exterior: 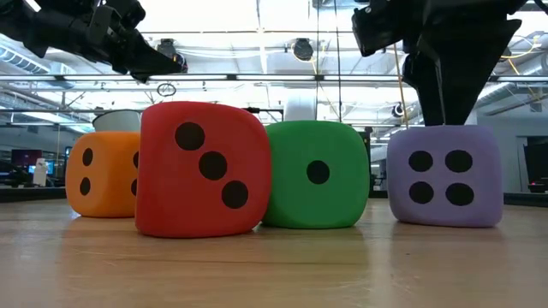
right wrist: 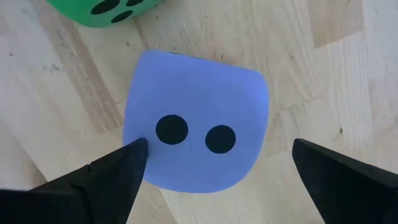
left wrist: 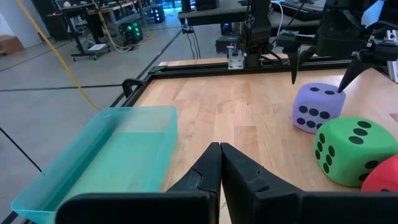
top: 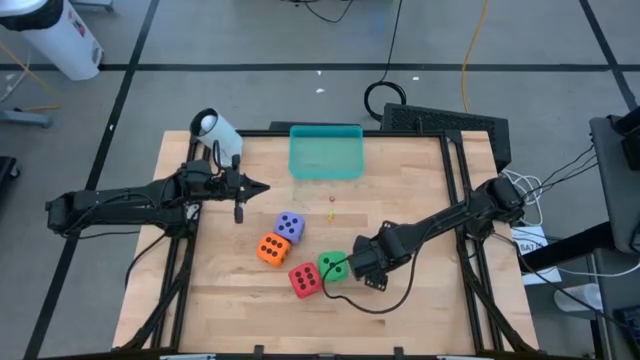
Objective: Pick & Place Dice
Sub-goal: Put the large blue dice into the blue bin
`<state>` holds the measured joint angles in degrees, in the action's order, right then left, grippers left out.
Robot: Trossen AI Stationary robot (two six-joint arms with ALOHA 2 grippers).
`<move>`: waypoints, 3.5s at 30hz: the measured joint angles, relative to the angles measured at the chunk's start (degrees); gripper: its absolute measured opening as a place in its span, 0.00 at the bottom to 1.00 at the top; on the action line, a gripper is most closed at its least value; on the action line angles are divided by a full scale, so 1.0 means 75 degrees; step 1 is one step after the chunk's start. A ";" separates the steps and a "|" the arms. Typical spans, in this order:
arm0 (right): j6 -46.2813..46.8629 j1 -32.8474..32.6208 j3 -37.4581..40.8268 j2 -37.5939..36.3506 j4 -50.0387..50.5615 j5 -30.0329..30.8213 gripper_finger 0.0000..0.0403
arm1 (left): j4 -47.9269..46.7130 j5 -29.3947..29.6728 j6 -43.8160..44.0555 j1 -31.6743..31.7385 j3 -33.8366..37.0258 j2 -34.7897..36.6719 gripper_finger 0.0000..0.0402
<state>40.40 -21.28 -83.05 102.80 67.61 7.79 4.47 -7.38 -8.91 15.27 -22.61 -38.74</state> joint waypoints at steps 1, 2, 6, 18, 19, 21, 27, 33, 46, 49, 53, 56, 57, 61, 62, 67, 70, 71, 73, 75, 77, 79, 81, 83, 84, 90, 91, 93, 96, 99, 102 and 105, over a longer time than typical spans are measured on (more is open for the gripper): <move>0.0098 0.0000 0.0008 -0.0072 -0.0018 0.0017 0.97 | 0.0000 0.0000 0.0000 0.0000 0.0000 0.0000 0.05; 0.0218 -0.0003 0.0021 -0.0154 -0.0040 0.0069 0.97 | 0.0000 0.0000 0.0004 0.0000 0.0000 0.0000 0.05; 0.0732 0.0055 0.0042 -0.0586 -0.0111 0.0321 0.97 | 0.0003 0.0000 0.0006 0.0000 0.0000 0.0000 0.05; 0.2283 0.0444 0.0024 -0.0790 -0.0179 -0.0204 0.97 | 0.0006 0.0000 0.0000 0.0003 0.0000 0.0000 0.05; 0.2425 0.0479 0.0024 -0.0772 -0.0188 -0.0216 0.97 | 0.0006 -0.0003 0.0000 0.0000 0.0000 0.0000 0.05; 0.2501 0.0549 0.0024 -0.0778 -0.0239 -0.0264 0.97 | 0.0006 0.0000 0.0000 0.0003 0.0000 0.0000 0.05; 0.2262 0.0551 0.0019 -0.0792 -0.0508 -0.0370 0.97 | 0.0006 0.0001 -0.0075 0.0003 0.0000 0.0000 0.05; 0.2123 0.0453 0.0013 -0.0792 -0.0642 -0.0658 0.97 | 0.0007 0.0003 -0.0174 0.0003 0.0000 0.0001 0.05; 0.1857 0.0221 0.0572 -0.0801 -0.1246 -0.0679 0.97 | 0.0003 -0.0007 -0.0131 0.0000 0.0000 0.0000 0.05; 0.1903 0.0221 0.0807 -0.0801 -0.1372 -0.0679 0.97 | 0.0003 -0.0006 -0.0143 0.0000 0.0000 0.0000 0.05; 0.1864 0.0221 0.0993 -0.0804 -0.1463 -0.0698 0.97 | 0.0003 -0.0009 -0.0138 0.0000 0.0000 0.0000 0.05; 0.1863 0.0221 0.1041 -0.0804 -0.1516 -0.0768 0.97 | 0.0003 -0.0007 -0.0117 0.0000 0.0000 0.0001 0.05; 0.1845 0.0221 0.1060 -0.0805 -0.1558 -0.0813 0.97 | 0.0000 -0.0009 -0.0117 0.0000 0.0000 0.0000 0.05; 0.1523 0.0221 0.1214 -0.0809 -0.1888 -0.0836 0.97 | 0.0001 -0.0009 -0.0119 0.0000 0.0000 0.0001 0.05; 0.1434 0.0221 0.1268 -0.0816 -0.1925 -0.0831 0.97 | 0.0003 -0.0009 -0.0119 0.0001 0.0000 0.0000 0.05; 0.1405 0.0398 0.1380 -0.0839 -0.1984 -0.0729 0.97 | 0.0001 -0.0009 -0.0119 0.0001 0.0000 0.0003 0.05; 0.1170 0.0438 0.1397 -0.0926 -0.2069 -0.0611 0.97 | 0.0003 -0.0009 -0.0119 0.0000 0.0000 0.0000 0.05; 0.1108 0.0470 0.1397 -0.0926 -0.2118 -0.0597 0.97 | 0.0003 -0.0006 -0.0119 0.0003 0.0000 0.0000 0.05; 0.1091 0.0501 0.1397 -0.0926 -0.2136 -0.0596 0.97 | 0.0002 -0.0008 -0.0119 0.0002 0.0000 0.0000 0.05; 0.1041 0.0508 0.1397 -0.0926 -0.2136 -0.0598 0.97 | 0.0003 -0.0009 -0.0119 0.0001 0.0000 0.0001 0.05; 0.0941 0.0507 0.1397 -0.0926 -0.2137 -0.0596 0.97 | 0.0003 -0.0006 -0.0119 0.0002 0.0000 0.0000 0.05; 0.0916 0.0507 0.1397 -0.0926 -0.2149 -0.0569 0.97 | 0.0003 -0.0008 -0.0119 0.0000 0.0000 0.0003 0.05; 0.0902 0.0491 0.1397 -0.0926 -0.2186 -0.0450 0.97 | 0.0003 -0.0006 -0.0119 0.0002 0.0000 0.0000 0.05; 0.0797 0.0463 0.1397 -0.0926 -0.2200 -0.0419 0.97 | 0.0003 -0.0006 -0.0119 0.0003 0.0000 0.0000 0.05; 0.0723 0.0445 0.1397 -0.0926 -0.2203 -0.0424 0.97 | 0.0003 -0.0006 -0.0119 0.0003 0.0000 0.0000 0.05; 0.0455 0.0262 0.1394 -0.0926 -0.2232 -0.0390 0.97 | 0.0003 -0.0006 -0.0119 0.0003 0.0000 0.0001 0.05; 0.0430 0.0254 0.1394 -0.0926 -0.2268 -0.0393 0.97 | 0.0004 -0.0006 -0.0120 0.0003 0.0000 0.0003 0.05; 0.0270 0.0197 0.1394 -0.0954 -0.2405 -0.0357 0.97 | 0.0003 -0.0006 -0.0122 0.0000 0.0000 0.0000 0.05; 0.0104 0.0134 0.1394 -0.1056 -0.2651 -0.0355 0.97 | 0.0003 -0.0006 -0.0119 0.0002 0.0000 0.0003 0.05; 0.0132 0.0128 0.1394 -0.1183 -0.2718 -0.0387 0.97 | 0.0006 -0.0006 -0.0119 0.0000 0.0000 0.0000 0.05; 0.0143 0.0134 0.1394 -0.1324 -0.2700 -0.0226 0.97 | 0.0003 -0.0006 -0.0119 0.0000 0.0000 0.0003 0.05; 0.0123 0.0132 0.1394 -0.1430 -0.2893 -0.0222 0.97 | 0.0003 -0.0006 -0.0121 0.0000 0.0000 0.0002 0.05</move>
<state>41.32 -20.29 -72.60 92.08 45.91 6.13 4.49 -7.42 -9.81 15.27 -22.61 -38.73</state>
